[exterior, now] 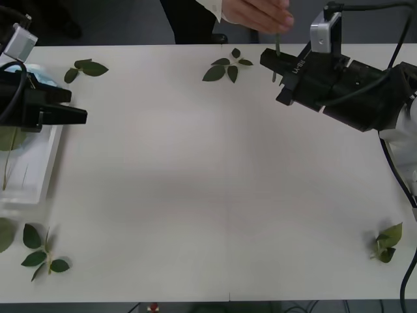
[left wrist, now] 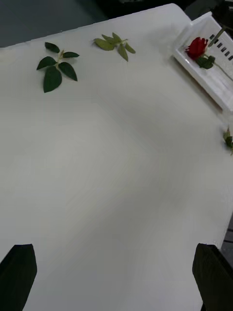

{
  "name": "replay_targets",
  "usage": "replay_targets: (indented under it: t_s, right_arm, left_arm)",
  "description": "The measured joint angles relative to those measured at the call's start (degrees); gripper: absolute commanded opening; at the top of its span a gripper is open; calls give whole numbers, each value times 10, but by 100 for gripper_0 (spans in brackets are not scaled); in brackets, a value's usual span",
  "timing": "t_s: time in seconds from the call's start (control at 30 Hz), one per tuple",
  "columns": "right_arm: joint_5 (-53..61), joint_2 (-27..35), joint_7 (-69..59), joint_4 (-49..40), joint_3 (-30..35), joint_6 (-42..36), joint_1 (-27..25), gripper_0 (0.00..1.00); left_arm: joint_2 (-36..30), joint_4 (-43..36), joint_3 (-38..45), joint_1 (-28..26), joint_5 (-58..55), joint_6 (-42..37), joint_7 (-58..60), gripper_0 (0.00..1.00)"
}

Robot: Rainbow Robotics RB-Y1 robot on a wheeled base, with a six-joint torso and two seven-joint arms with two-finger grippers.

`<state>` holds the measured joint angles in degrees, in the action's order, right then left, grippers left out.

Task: Place the red flowers into the right box and the blue flowers into the left box. If a person shows an open palm, hand one flower to the person first, then continue sorting.

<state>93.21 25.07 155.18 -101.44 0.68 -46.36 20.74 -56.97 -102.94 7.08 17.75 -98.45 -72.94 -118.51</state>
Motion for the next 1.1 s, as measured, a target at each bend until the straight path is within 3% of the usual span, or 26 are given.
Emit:
replay_targets:
  t_s: [0.1, 0.13, 0.17, 0.2, 0.23, 0.3, 0.6, 0.83, 0.93, 1.1]
  right_arm:
    - [0, 0, 0, 0, 0, 0, 0, 1]
    - [0, 0, 0, 0, 0, 0, 0, 15]
    - [0, 0, 0, 0, 0, 0, 0, 36]
    - [1, 0, 0, 0, 0, 0, 0, 68]
    - [1, 0, 0, 0, 0, 0, 0, 90]
    - [8, 0, 0, 0, 0, 0, 0, 100]
    - [13, 0, 0, 0, 0, -1, 0, 100]
    - [31, 0, 0, 0, 3, -19, 0, 100]
    - [32, 0, 0, 0, 24, -55, 0, 100]
    - [40, 2, 0, 0, 109, -191, 0, 100]
  left_arm:
    - [11, 0, 11, 18, 25, 0, -3, 91]
    - [17, 0, 15, 21, 27, 0, -9, 91]
    - [23, 0, 19, 24, 28, 0, -23, 91]
    - [29, 0, 22, 25, 28, -2, -45, 91]
    - [35, 0, 25, 26, 28, -6, -72, 91]
    - [46, 0, 29, 26, 28, -16, -126, 91]
    - [75, 22, 31, 26, -31, -71, -258, 90]
    - [79, 27, -3, 26, -67, -78, -290, 90]
    - [79, 27, -19, 27, -72, -78, -320, 91]
    - [79, 27, -30, 38, -72, -79, -322, 91]
